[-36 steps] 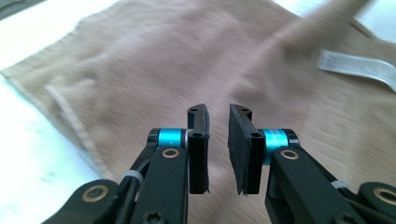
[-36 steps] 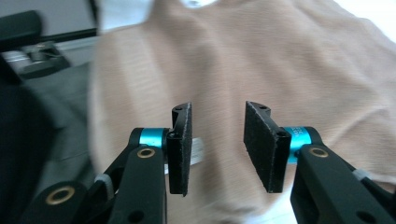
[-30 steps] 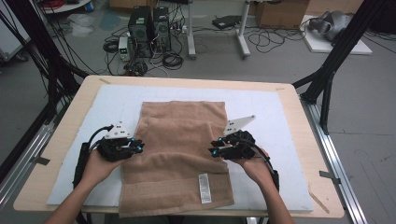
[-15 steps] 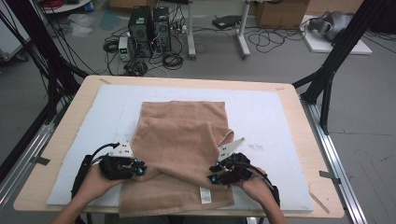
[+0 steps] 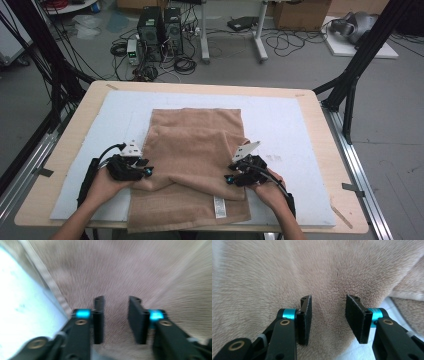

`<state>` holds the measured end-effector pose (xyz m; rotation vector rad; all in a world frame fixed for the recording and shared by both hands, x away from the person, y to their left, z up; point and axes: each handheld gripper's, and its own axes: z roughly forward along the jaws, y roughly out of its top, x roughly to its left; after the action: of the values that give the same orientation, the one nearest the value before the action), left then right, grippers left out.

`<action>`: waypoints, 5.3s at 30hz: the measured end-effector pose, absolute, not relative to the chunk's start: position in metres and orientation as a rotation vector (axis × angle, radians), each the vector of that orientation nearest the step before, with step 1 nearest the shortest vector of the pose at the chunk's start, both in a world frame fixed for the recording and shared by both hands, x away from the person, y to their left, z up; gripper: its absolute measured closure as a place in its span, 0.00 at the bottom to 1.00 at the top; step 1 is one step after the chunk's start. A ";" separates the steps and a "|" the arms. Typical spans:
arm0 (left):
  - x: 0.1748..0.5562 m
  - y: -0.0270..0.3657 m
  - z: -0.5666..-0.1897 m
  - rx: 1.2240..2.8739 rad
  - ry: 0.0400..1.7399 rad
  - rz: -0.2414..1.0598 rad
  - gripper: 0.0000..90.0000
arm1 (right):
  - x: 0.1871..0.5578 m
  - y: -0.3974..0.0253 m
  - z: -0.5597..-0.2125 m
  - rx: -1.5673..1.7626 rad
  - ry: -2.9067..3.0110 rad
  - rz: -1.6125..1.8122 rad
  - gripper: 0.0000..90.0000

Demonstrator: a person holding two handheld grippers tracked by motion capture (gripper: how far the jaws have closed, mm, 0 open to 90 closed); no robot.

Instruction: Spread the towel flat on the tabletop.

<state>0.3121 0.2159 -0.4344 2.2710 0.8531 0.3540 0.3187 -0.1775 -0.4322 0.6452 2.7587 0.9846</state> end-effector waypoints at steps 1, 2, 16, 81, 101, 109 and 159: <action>0.313 0.216 -0.434 2.272 0.854 0.354 0.70 | 0.320 -0.178 -0.432 0.657 2.750 0.987 0.73; 0.313 0.216 -0.435 2.272 0.848 0.352 0.72 | 0.321 -0.178 -0.432 0.673 2.748 0.990 0.79; 0.325 0.198 -0.408 2.106 0.827 0.559 0.96 | 0.337 -0.197 -0.400 0.721 2.565 1.008 0.96; 0.312 0.201 -0.430 2.205 0.798 0.390 0.95 | 0.335 -0.194 -0.421 0.718 2.728 1.080 0.94; 0.244 0.217 -0.424 2.172 0.720 0.326 0.95 | 0.274 -0.200 -0.417 0.613 2.749 1.158 0.94; 0.233 0.218 -0.405 2.147 0.657 0.289 0.87 | 0.262 -0.202 -0.401 0.558 2.714 1.256 0.81; 0.307 0.205 -0.426 2.181 0.815 0.430 0.91 | 0.371 -0.221 -0.390 0.815 2.481 0.983 0.87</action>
<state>0.3074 0.2052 -0.4263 2.1806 0.8153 0.4305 0.3711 -0.2209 -0.3901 0.8150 2.4813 0.9828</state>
